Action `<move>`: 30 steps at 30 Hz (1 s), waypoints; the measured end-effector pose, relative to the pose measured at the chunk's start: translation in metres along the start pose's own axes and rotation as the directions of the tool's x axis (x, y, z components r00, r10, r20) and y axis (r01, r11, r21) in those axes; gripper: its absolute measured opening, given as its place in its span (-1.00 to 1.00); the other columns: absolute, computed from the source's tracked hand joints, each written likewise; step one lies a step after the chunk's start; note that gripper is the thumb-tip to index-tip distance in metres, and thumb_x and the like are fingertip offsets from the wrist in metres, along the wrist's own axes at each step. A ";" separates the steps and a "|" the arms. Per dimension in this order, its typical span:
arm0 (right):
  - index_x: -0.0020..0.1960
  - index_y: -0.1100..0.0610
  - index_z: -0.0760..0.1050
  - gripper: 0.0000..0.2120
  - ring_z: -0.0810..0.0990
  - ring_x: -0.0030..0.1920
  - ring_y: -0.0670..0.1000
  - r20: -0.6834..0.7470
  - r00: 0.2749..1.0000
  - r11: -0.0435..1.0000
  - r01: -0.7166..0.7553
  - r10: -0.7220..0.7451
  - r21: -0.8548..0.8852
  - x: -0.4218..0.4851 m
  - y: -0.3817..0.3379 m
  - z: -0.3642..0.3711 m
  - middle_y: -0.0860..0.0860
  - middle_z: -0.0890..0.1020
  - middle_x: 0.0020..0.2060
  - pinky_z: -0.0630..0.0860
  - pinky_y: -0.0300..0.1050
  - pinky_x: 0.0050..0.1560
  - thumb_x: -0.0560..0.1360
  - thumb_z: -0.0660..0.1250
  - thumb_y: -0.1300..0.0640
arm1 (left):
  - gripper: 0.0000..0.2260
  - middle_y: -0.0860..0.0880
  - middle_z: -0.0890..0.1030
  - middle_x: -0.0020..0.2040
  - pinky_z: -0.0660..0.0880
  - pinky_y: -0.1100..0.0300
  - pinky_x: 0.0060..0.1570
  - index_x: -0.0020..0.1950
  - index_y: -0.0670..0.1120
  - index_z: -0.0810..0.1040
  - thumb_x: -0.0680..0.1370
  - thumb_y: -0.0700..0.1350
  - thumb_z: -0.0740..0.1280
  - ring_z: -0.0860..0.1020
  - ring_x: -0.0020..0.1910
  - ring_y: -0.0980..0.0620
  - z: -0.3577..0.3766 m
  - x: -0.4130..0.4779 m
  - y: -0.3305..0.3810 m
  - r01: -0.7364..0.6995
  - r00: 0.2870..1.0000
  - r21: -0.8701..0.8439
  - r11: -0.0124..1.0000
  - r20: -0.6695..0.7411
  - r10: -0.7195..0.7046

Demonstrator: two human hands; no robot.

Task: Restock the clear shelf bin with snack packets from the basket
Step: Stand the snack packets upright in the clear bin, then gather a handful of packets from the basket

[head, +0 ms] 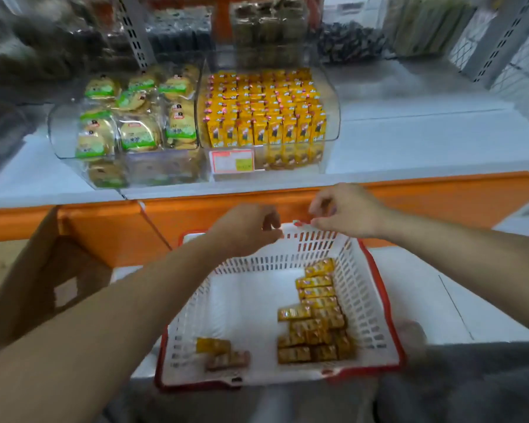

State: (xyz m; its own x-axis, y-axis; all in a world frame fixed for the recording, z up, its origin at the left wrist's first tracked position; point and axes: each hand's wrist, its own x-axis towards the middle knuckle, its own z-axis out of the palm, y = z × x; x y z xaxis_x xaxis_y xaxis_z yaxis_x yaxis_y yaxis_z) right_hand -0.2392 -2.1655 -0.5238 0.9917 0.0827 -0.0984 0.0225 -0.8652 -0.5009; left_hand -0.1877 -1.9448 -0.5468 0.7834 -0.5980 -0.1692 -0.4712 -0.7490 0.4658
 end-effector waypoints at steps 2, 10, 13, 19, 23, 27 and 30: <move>-0.11 0.05 0.65 -0.93 0.54 -0.26 -0.21 0.124 0.990 0.997 -0.073 0.071 0.009 -0.002 0.022 0.042 -0.07 0.67 -0.17 0.40 -0.39 -0.27 0.44 0.50 0.10 | -0.79 0.01 0.68 0.02 0.54 0.14 -0.03 0.15 -0.02 0.61 0.57 0.03 0.42 0.61 -0.05 0.00 0.041 -0.001 -0.015 0.078 0.994 -0.009 0.997 0.083 -0.077; 0.02 0.13 0.63 -0.84 0.59 0.08 0.10 0.162 0.944 0.944 -0.308 0.287 0.122 0.009 0.107 0.186 0.08 0.65 0.03 0.50 0.09 0.20 0.51 0.30 0.24 | -0.69 -0.09 0.62 0.17 0.52 0.00 0.15 0.28 -0.06 0.49 0.61 0.04 0.39 0.57 0.14 -0.11 0.199 0.004 -0.070 0.363 0.891 -0.227 0.904 0.369 -0.265; 0.11 0.04 0.59 -0.76 0.48 0.29 0.10 0.088 0.944 0.947 -0.320 0.317 0.027 0.015 0.126 0.219 0.04 0.56 0.22 0.37 0.02 0.37 0.48 0.33 0.24 | -0.59 -0.08 0.56 0.25 0.49 0.11 -0.05 0.40 -0.03 0.43 0.60 0.04 0.40 0.55 0.02 -0.04 0.243 0.012 -0.084 0.433 0.866 -0.287 0.854 0.394 -0.307; 0.46 0.10 0.35 -0.50 0.31 0.43 0.19 0.132 0.877 0.885 -0.465 0.462 -0.013 0.025 0.152 0.265 0.13 0.36 0.44 0.23 0.09 0.46 0.53 0.29 0.15 | -0.47 -0.08 0.49 0.40 0.45 0.02 0.29 0.48 0.02 0.45 0.54 0.11 0.45 0.48 0.35 -0.09 0.298 0.035 -0.097 0.432 0.864 -0.344 0.833 0.423 -0.273; 0.48 0.10 0.29 -0.48 0.30 0.37 0.34 0.196 0.867 0.869 -0.390 0.458 -0.303 0.037 0.159 0.280 0.18 0.25 0.45 0.24 0.17 0.40 0.57 0.25 -0.02 | -0.51 0.02 0.59 0.08 0.50 0.11 0.04 0.37 0.05 0.53 0.51 0.20 0.47 0.58 0.14 -0.05 0.314 0.041 -0.105 0.419 0.839 -0.326 0.847 0.497 -0.224; 0.46 0.14 0.28 -0.44 0.31 0.36 0.34 0.259 0.863 0.836 -0.278 0.433 -0.473 0.048 0.162 0.277 0.24 0.28 0.41 0.30 0.19 0.37 0.56 0.27 -0.10 | -0.49 -0.03 0.65 0.15 0.46 0.12 0.12 0.36 0.01 0.59 0.53 0.28 0.40 0.58 0.17 -0.06 0.313 0.044 -0.108 0.316 0.811 -0.243 0.917 0.570 -0.128; 0.48 0.14 0.25 -0.40 0.46 0.28 0.27 0.340 0.842 0.878 -0.283 0.420 -0.386 0.053 0.164 0.271 0.20 0.39 0.38 0.44 0.11 0.24 0.55 0.31 -0.10 | -0.57 -0.07 0.63 0.23 0.46 0.08 0.17 0.35 -0.06 0.59 0.57 0.13 0.43 0.57 0.21 -0.07 0.308 0.046 -0.105 0.332 0.787 -0.322 0.887 0.612 -0.072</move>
State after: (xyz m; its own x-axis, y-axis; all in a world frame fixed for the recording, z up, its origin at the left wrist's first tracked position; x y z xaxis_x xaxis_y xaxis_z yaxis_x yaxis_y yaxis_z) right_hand -0.2174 -2.1692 -0.8443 0.8010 -0.1257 -0.5854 -0.2117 -0.9740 -0.0806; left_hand -0.2271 -1.9811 -0.8709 0.4026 -0.5912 -0.6989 -0.0277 -0.7710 0.6362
